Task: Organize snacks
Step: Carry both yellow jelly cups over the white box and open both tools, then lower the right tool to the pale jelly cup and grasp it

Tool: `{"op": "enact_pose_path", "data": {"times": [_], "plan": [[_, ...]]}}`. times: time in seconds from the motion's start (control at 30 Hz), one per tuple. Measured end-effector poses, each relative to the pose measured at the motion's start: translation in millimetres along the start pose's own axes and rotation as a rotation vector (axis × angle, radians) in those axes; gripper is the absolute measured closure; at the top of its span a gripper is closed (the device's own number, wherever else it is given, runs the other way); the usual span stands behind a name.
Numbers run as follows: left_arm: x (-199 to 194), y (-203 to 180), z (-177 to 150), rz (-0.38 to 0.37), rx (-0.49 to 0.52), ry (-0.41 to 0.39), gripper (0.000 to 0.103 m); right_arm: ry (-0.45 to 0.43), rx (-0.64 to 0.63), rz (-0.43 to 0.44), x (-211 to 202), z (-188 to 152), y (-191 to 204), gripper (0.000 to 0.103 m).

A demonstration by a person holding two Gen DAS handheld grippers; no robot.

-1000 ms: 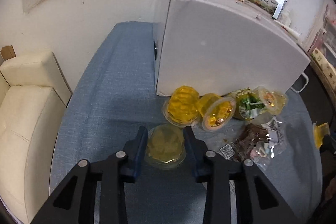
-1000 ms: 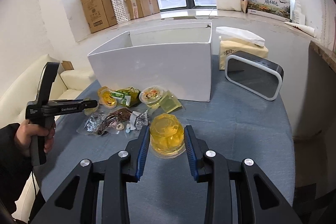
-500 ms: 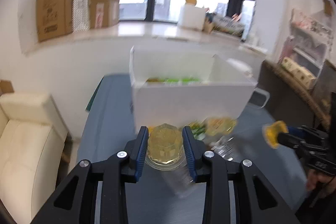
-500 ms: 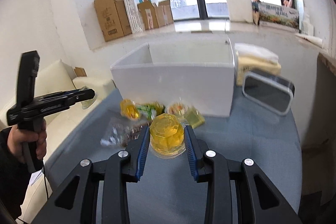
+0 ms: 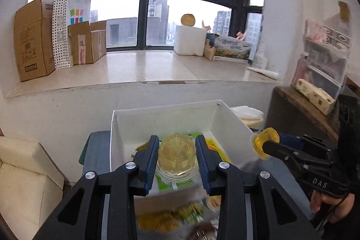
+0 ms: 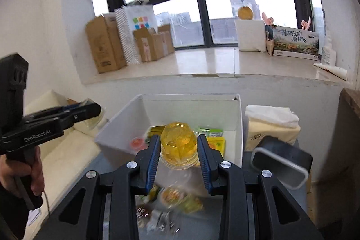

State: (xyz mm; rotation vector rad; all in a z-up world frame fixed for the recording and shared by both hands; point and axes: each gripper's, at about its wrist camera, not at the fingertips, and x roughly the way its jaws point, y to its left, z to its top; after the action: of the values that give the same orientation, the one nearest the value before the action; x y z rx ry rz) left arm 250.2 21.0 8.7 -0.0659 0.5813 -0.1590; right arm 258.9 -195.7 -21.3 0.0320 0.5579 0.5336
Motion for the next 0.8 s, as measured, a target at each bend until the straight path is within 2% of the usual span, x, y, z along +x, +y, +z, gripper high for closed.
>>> {"op": "enact_pose_path", "data": {"times": [0.1, 0.13, 0.17, 0.2, 0.23, 0.27, 0.37, 0.57, 0.7, 0.8], "plan": [[34.6, 7.4, 4.3, 0.001, -0.026, 0.061, 0.065, 0.034, 0.007, 0.0, 24.6, 6.8, -7.1, 0.066], [43.9, 7.9, 3.5, 0.02, -0.019, 0.082, 0.056, 0.054, 0.008, -0.018, 32.4, 8.0, -10.2, 0.065], [51.0, 8.8, 2.1, 0.049, -0.015, 0.087, 0.045, 0.066, 0.006, -0.031, 37.4, 9.4, -13.1, 0.049], [53.5, 8.3, -0.1, 0.058, -0.011, 0.085, 0.015, 0.079, 0.002, -0.041, 42.8, 9.8, -15.9, 0.032], [54.0, 8.8, -2.4, 0.073, -0.007, 0.069, 0.0, 0.091, 0.007, -0.061, 45.8, 9.2, -20.3, 0.004], [52.0, 9.2, -5.9, 0.083, -0.007, 0.044, 0.0, 0.083, 0.019, -0.074, 45.1, 8.0, -23.5, 0.0], [51.3, 12.7, -11.8, 0.058, -0.025, 0.064, 0.0, 0.059, 0.023, -0.056, 39.1, 4.3, -29.7, 0.0], [34.5, 16.7, -22.0, 0.074, -0.027, 0.076, 0.0, 0.04, 0.022, -0.014, 17.8, -9.9, -27.2, 0.0], [8.8, 16.0, -37.9, 0.065, -0.031, 0.061, 0.0, 0.009, 0.036, 0.013, -7.3, -25.1, -19.8, 0.0], [-19.4, 16.9, -65.6, 0.045, -0.099, 0.039, 0.0, -0.019, 0.079, 0.055, -28.0, -44.7, -15.9, 0.0]]}}
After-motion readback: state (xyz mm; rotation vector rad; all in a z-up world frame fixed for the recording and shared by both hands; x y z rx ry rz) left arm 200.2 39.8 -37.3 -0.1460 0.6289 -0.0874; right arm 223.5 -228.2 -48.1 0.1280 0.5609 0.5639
